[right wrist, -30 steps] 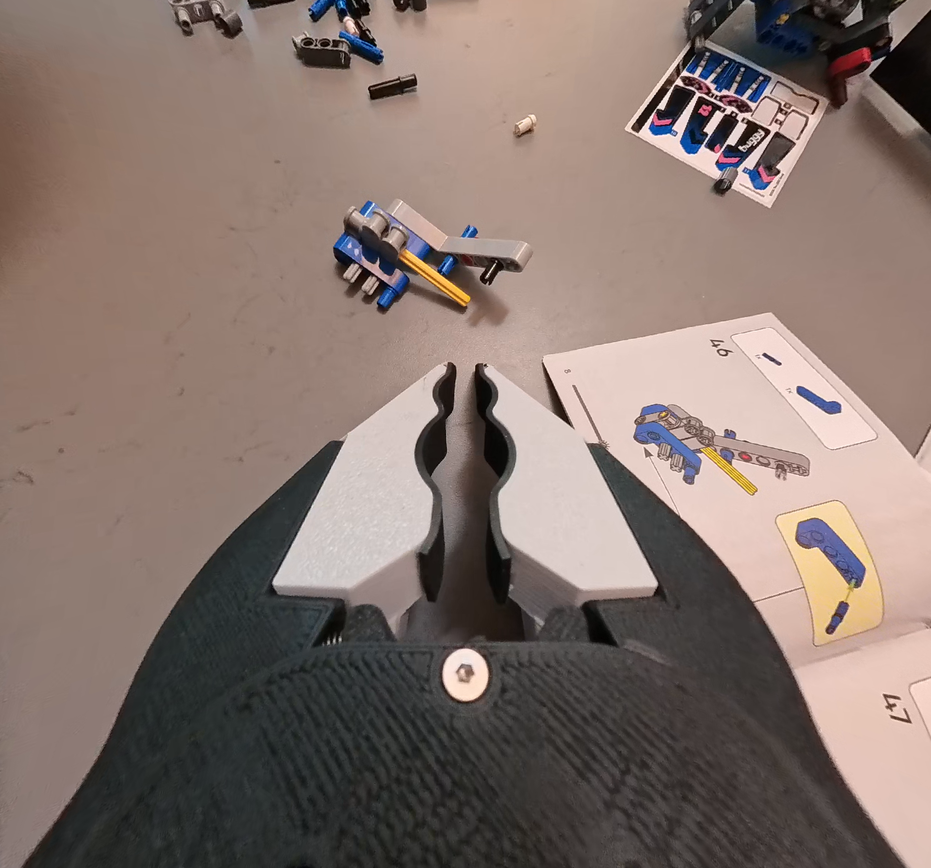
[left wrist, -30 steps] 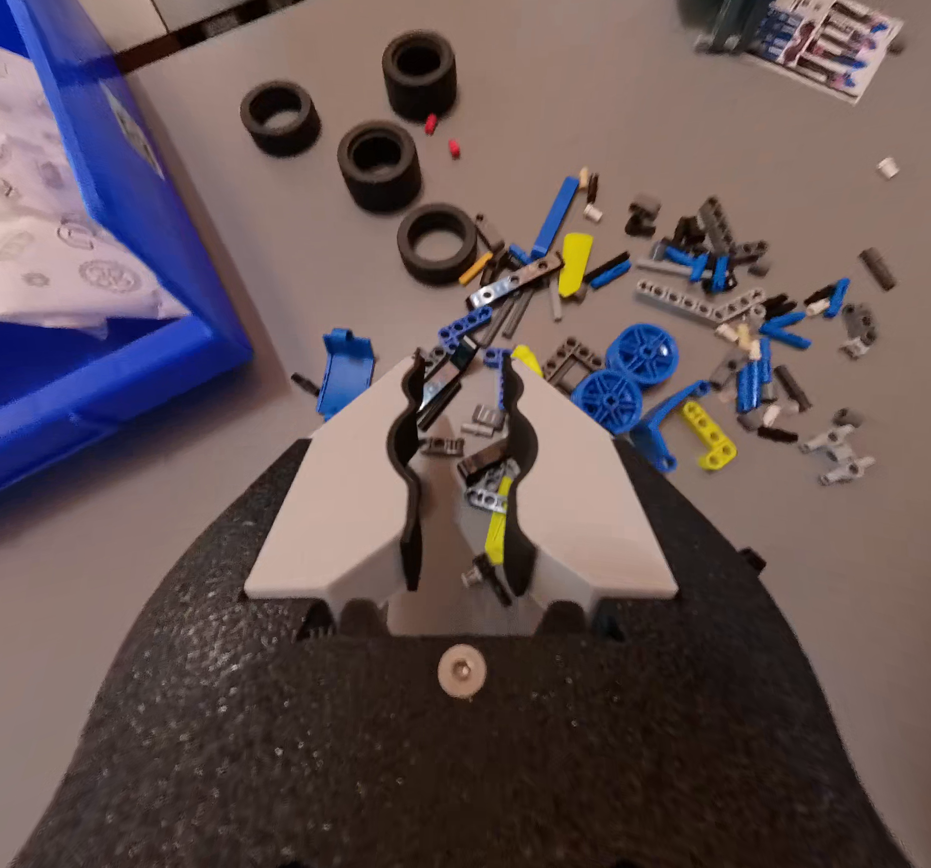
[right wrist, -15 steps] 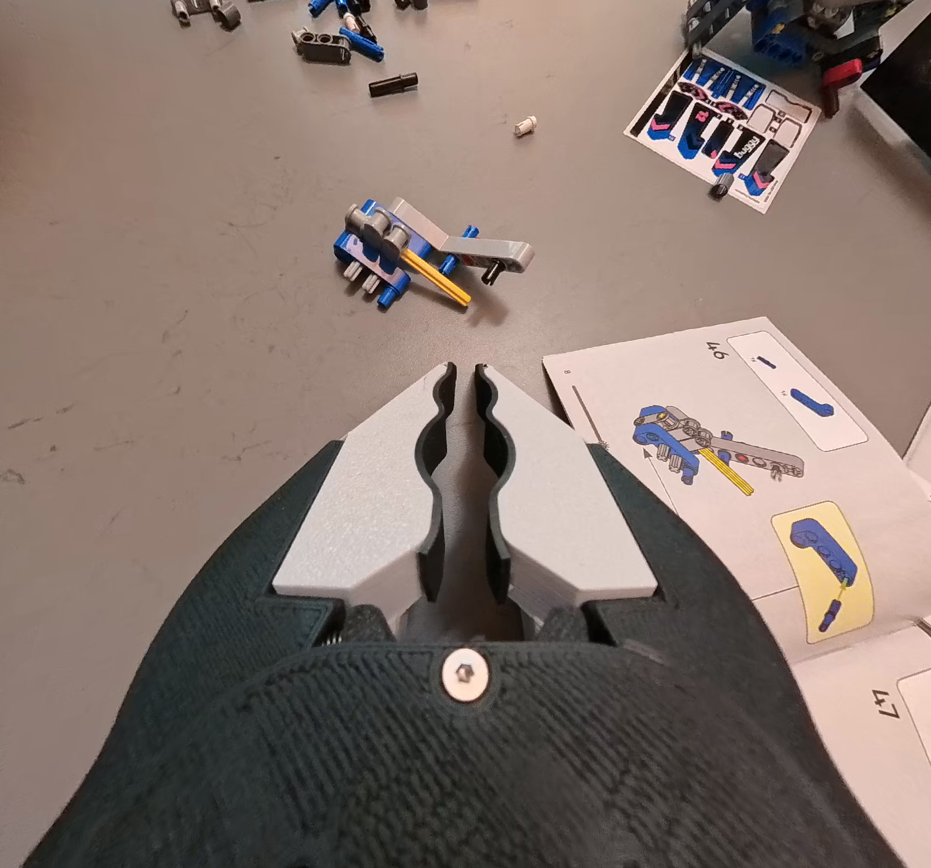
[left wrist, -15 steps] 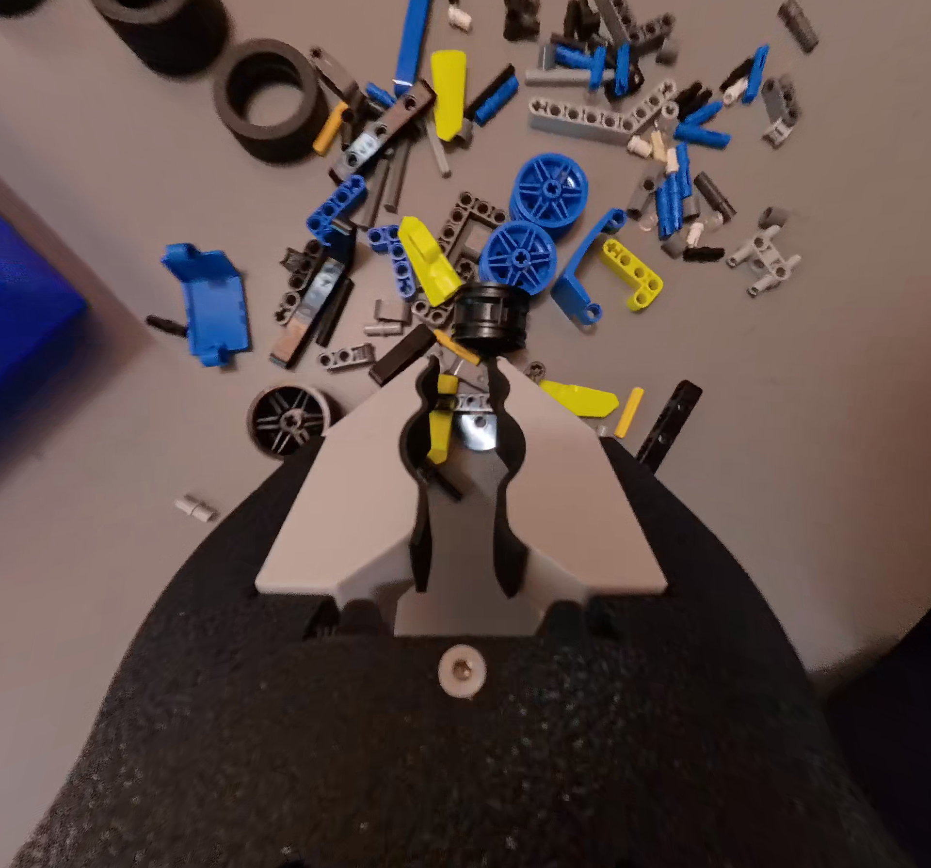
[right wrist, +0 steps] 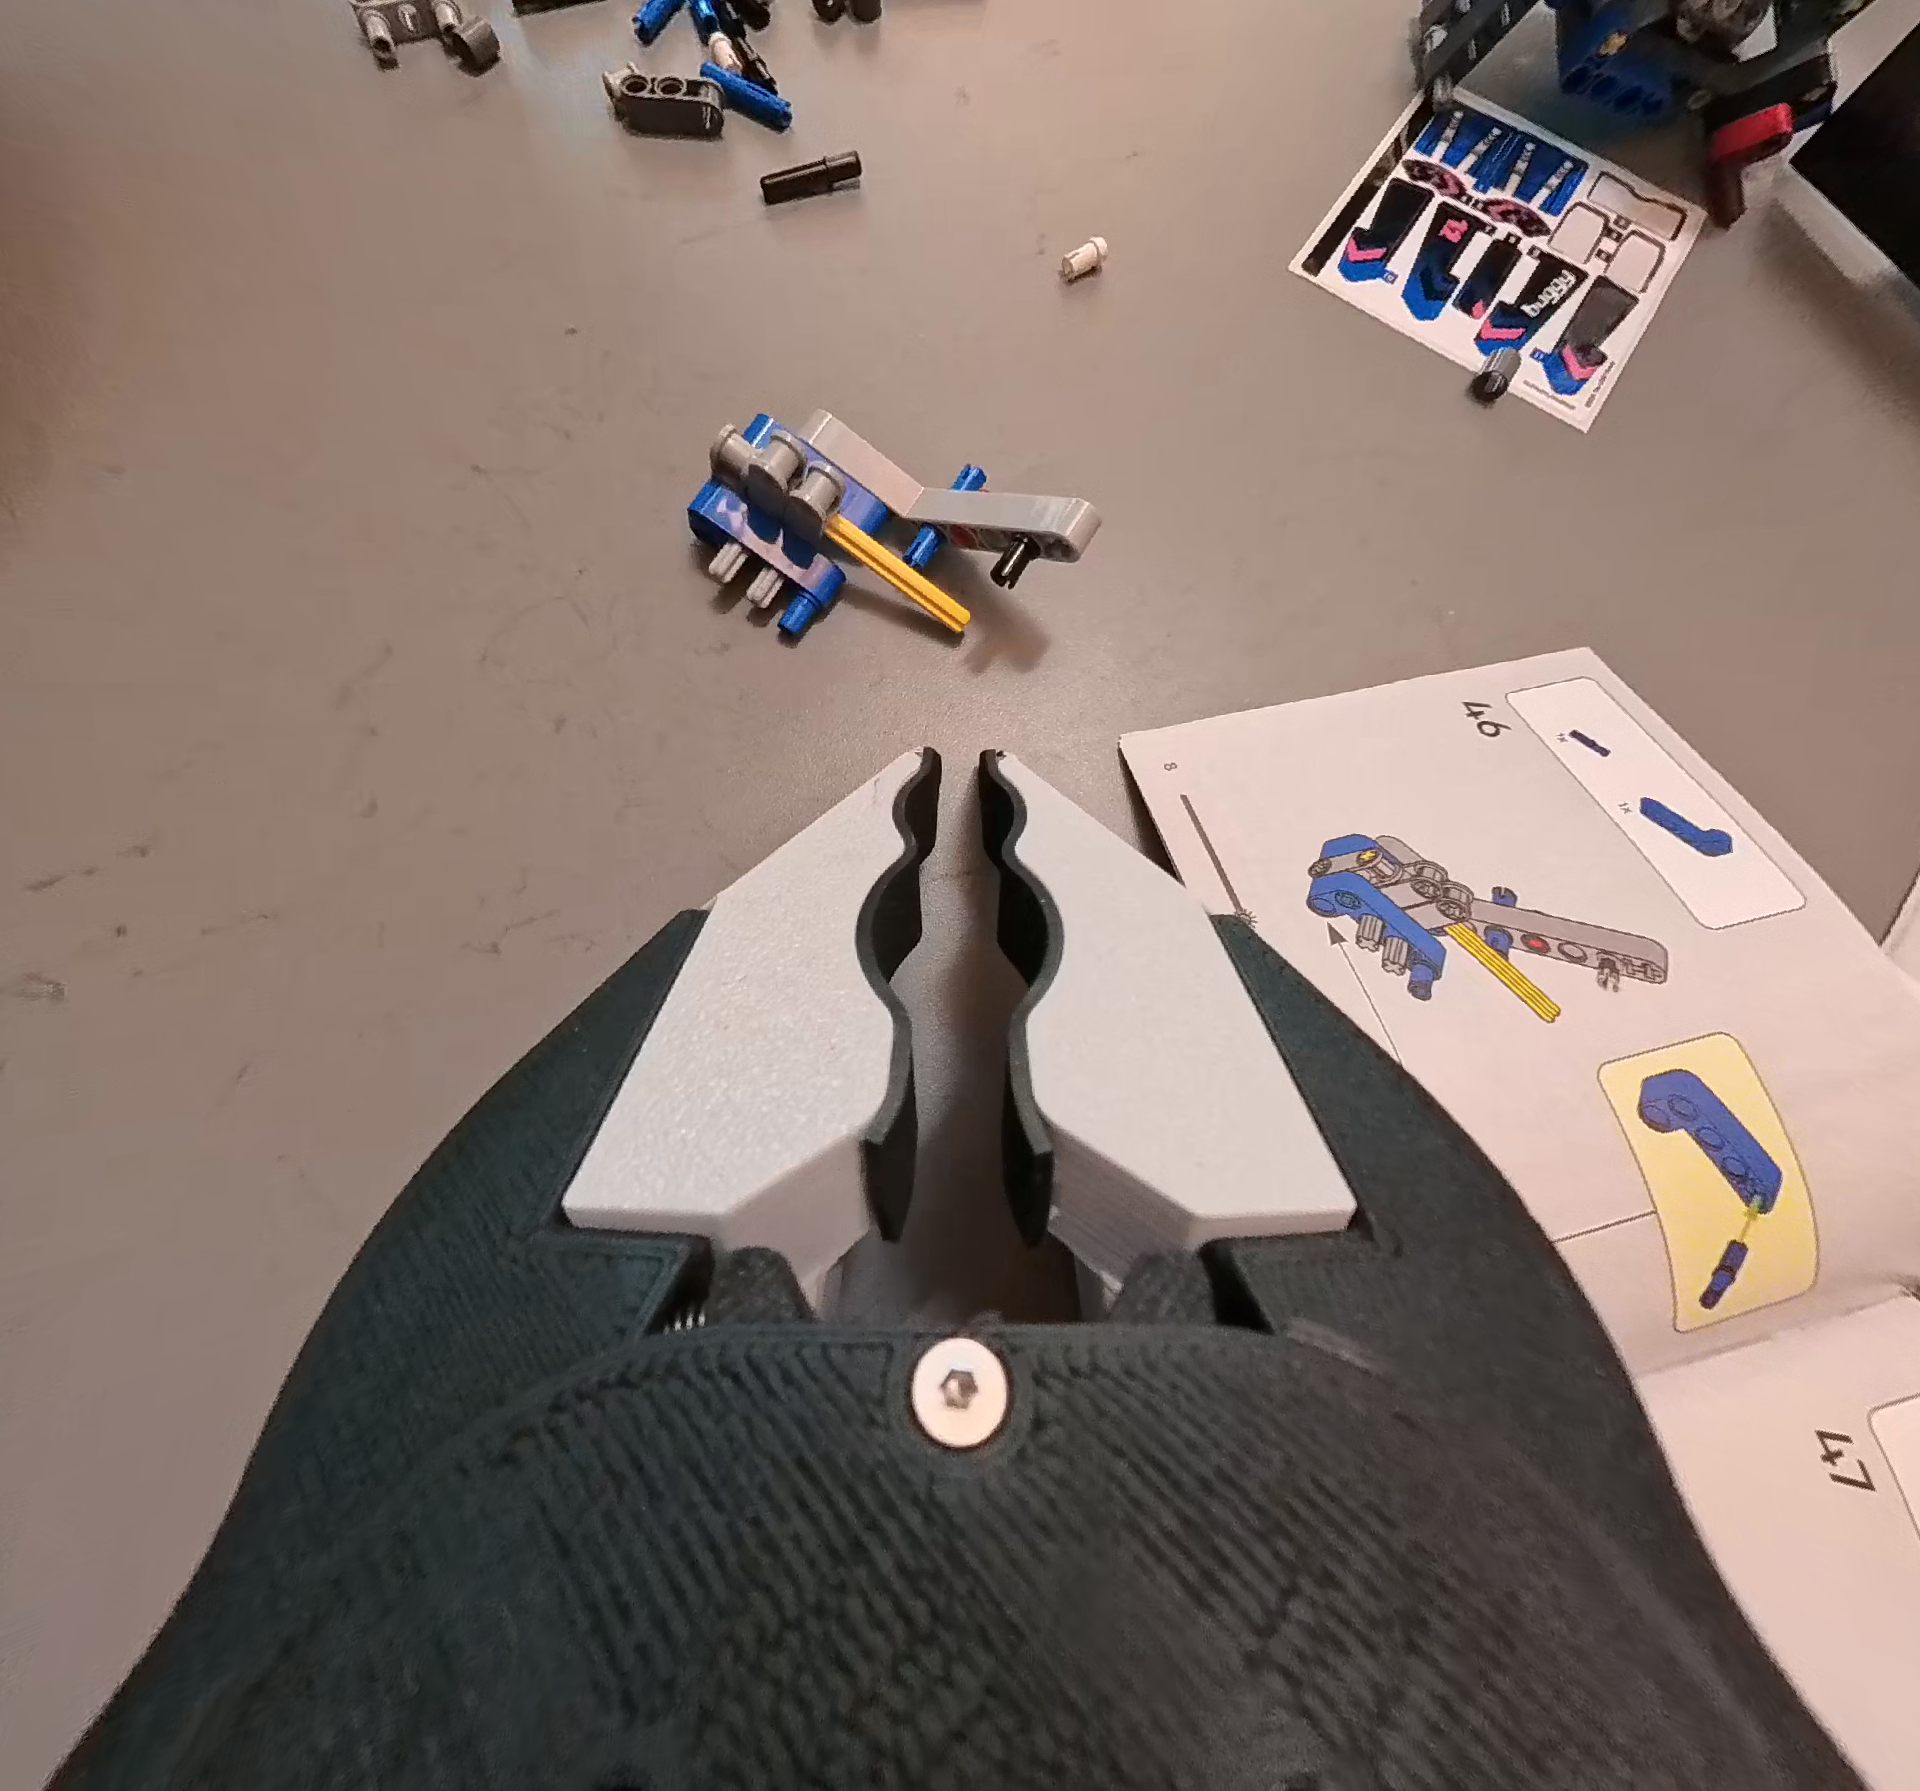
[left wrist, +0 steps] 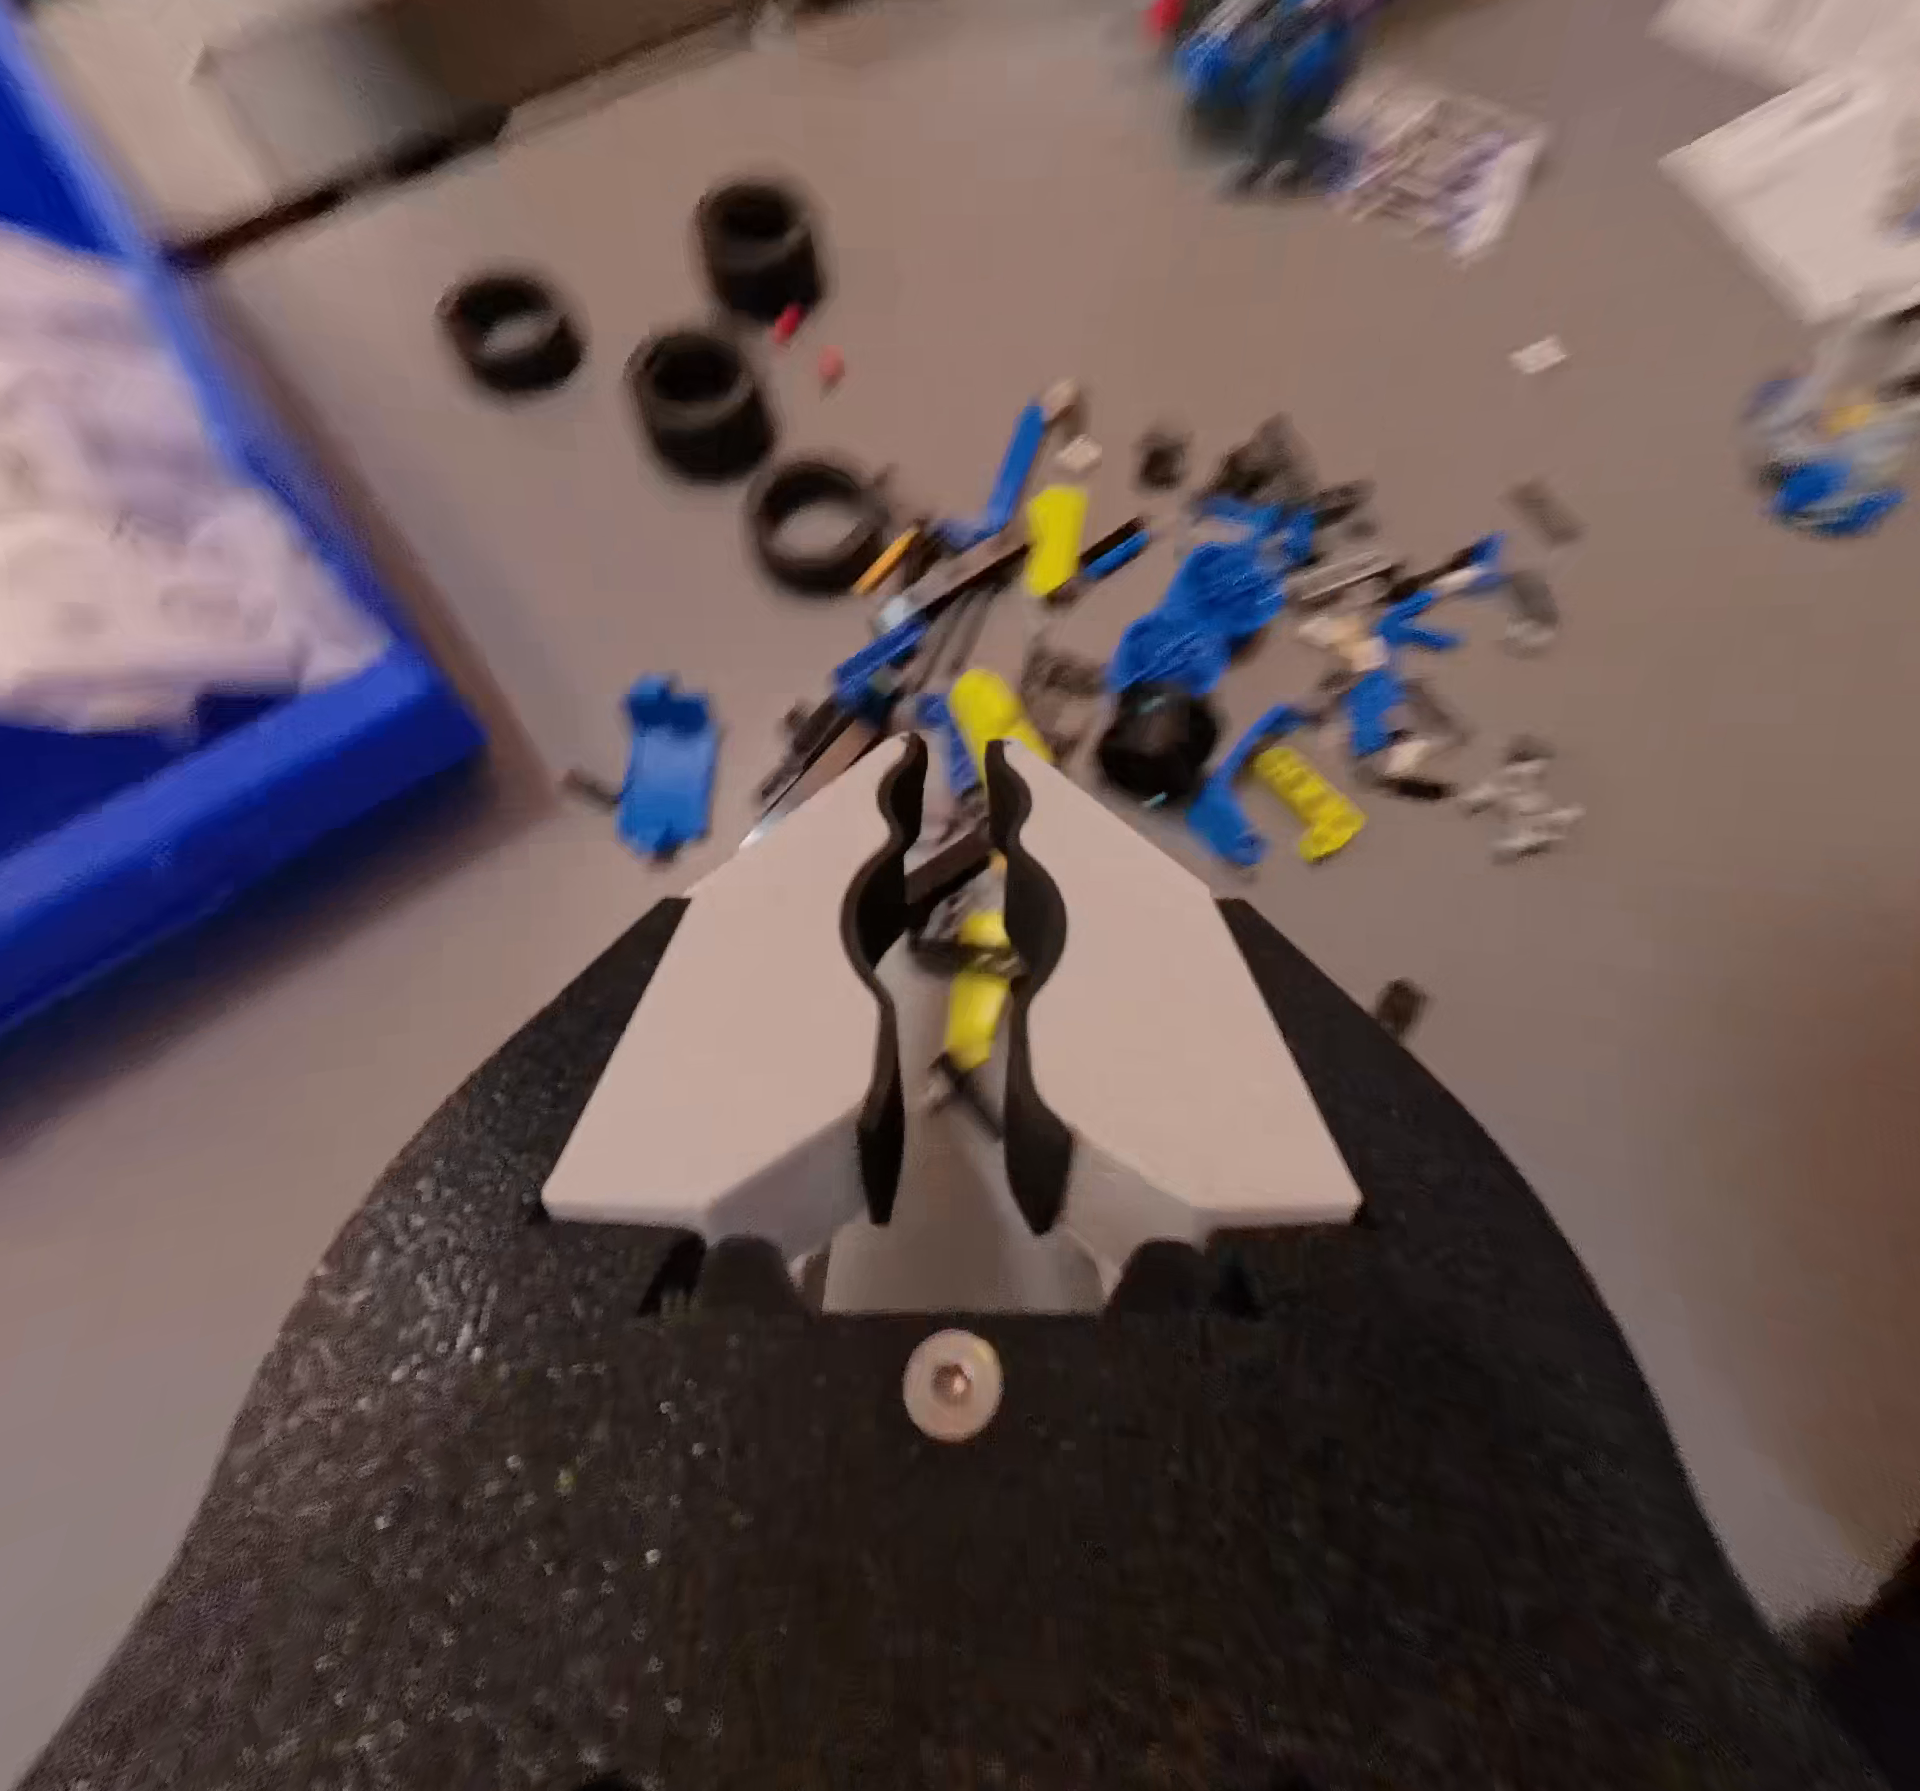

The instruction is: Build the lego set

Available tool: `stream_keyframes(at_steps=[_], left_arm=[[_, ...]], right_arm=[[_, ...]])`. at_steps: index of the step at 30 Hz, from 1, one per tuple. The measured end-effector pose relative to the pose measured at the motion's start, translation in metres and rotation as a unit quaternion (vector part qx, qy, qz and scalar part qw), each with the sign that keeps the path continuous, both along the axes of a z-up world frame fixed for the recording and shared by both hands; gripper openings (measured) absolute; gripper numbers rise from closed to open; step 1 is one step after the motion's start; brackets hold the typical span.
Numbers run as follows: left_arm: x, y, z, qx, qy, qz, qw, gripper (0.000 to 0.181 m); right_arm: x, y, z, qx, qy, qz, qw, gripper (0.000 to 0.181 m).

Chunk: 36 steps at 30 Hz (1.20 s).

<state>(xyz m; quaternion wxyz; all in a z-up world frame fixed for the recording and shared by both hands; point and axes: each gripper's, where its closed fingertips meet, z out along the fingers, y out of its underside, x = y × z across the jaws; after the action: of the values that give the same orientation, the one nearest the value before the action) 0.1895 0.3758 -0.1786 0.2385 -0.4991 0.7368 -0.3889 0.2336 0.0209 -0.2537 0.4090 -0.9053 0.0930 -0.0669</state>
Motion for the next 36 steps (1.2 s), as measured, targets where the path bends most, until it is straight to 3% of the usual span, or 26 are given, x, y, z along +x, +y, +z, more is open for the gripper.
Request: stream_keyframes(at_steps=[3,5,8,12,16,24,31,36], left_arm=[[0.0,-0.064,0.012,-0.013,-0.017,-0.128,0.992,0.008],[0.002,-0.098,-0.006,0.006,0.038,-0.177,0.984,0.008],[0.014,-0.12,-0.032,0.061,0.08,-0.2,0.975,0.01],[0.02,-0.122,-0.062,0.117,0.136,-0.185,0.966,0.012],[0.022,-0.127,-0.073,0.124,0.155,-0.188,0.962,0.011],[0.019,-0.127,-0.076,0.158,0.158,-0.2,0.954,0.006],[0.026,-0.126,-0.079,0.114,0.179,-0.153,0.965,0.006],[0.024,-0.129,-0.077,0.125,0.175,-0.163,0.963,0.01]], right_arm=[[0.0,0.0,0.0,0.001,0.003,0.0,1.0,0.006],[0.001,0.0,0.0,0.0,-0.001,-0.001,1.0,0.006],[0.001,0.0,0.0,-0.003,-0.013,-0.001,1.0,0.006],[0.001,0.0,0.0,-0.005,-0.021,-0.001,1.0,0.006],[0.001,0.0,0.0,-0.004,-0.015,-0.001,1.0,0.006],[0.0,0.0,0.0,-0.005,-0.02,0.002,1.0,0.004],[0.0,0.0,0.0,-0.005,-0.02,0.005,1.0,0.003],[0.0,0.001,0.0,-0.005,-0.02,0.008,1.0,0.003]])
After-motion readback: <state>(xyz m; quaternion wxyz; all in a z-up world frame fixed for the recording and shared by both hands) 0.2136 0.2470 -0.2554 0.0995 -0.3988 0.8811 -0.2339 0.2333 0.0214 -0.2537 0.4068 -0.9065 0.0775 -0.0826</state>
